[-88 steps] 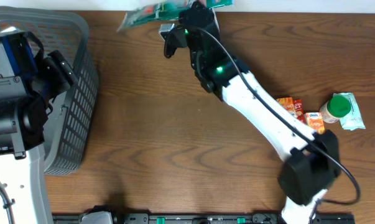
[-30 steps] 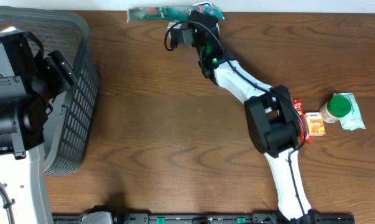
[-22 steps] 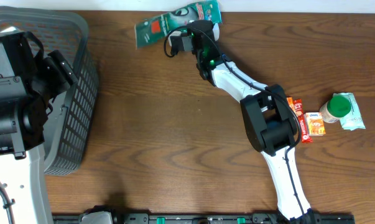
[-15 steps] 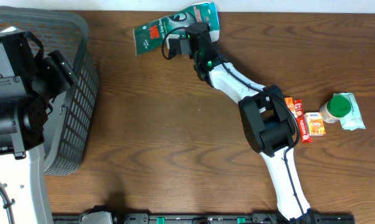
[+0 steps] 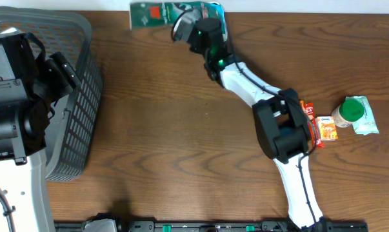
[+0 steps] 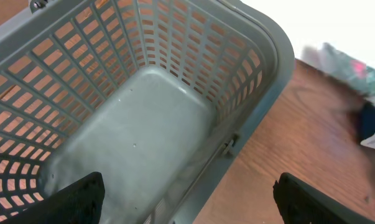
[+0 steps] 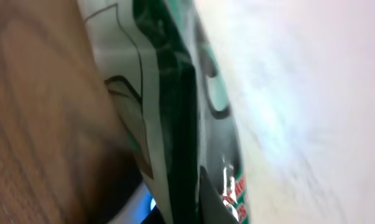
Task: Scan the item barcode
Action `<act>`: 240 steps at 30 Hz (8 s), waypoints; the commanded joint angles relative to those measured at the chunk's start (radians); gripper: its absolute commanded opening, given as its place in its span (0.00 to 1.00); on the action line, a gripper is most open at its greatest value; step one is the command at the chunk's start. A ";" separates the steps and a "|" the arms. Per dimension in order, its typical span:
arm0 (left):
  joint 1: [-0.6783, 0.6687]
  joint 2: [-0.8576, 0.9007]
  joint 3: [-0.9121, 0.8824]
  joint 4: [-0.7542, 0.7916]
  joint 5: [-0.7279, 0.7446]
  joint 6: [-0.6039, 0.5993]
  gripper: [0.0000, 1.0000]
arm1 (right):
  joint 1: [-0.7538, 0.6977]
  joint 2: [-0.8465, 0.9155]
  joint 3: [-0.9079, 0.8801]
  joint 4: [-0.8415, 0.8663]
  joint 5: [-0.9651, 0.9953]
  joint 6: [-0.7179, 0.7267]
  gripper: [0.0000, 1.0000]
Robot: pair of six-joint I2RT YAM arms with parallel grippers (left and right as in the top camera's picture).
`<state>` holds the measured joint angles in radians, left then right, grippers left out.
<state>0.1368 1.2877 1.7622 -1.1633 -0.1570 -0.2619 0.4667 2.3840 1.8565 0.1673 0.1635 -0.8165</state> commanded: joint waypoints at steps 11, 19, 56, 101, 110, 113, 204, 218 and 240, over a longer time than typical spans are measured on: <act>0.004 -0.001 0.007 0.000 -0.009 -0.002 0.88 | -0.093 -0.552 0.021 -1.082 -0.042 0.735 0.01; 0.004 -0.001 0.007 0.000 -0.009 -0.002 0.88 | -0.254 -0.549 -0.105 -1.376 -0.180 0.849 0.01; 0.004 -0.001 0.007 0.000 -0.009 -0.002 0.88 | -0.459 -0.549 -0.551 -1.087 -0.034 0.801 0.99; 0.004 -0.001 0.007 0.000 -0.009 -0.002 0.88 | -0.459 -0.549 -0.551 -1.086 -0.034 0.801 0.99; 0.004 -0.001 0.007 0.000 -0.009 -0.002 0.88 | -0.459 -0.549 -0.551 -1.086 -0.034 0.801 0.99; 0.004 -0.001 0.007 0.000 -0.009 -0.002 0.88 | -0.459 -0.549 -0.551 -1.086 -0.034 0.801 0.99; 0.004 -0.001 0.007 0.000 -0.009 -0.002 0.88 | -0.413 -2.292 -1.262 -0.739 -0.148 0.801 0.99; 0.004 -0.001 0.007 0.000 -0.009 -0.002 0.88 | -0.420 -2.379 -1.740 0.222 -0.244 0.801 0.99; 0.004 -0.001 0.007 0.000 -0.009 -0.002 0.88 | -0.488 -2.379 -1.851 -0.238 -0.229 0.760 0.99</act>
<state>0.1368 1.2877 1.7622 -1.1622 -0.1574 -0.2619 -0.0154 0.0151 0.0063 -0.0647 -0.0723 -0.0227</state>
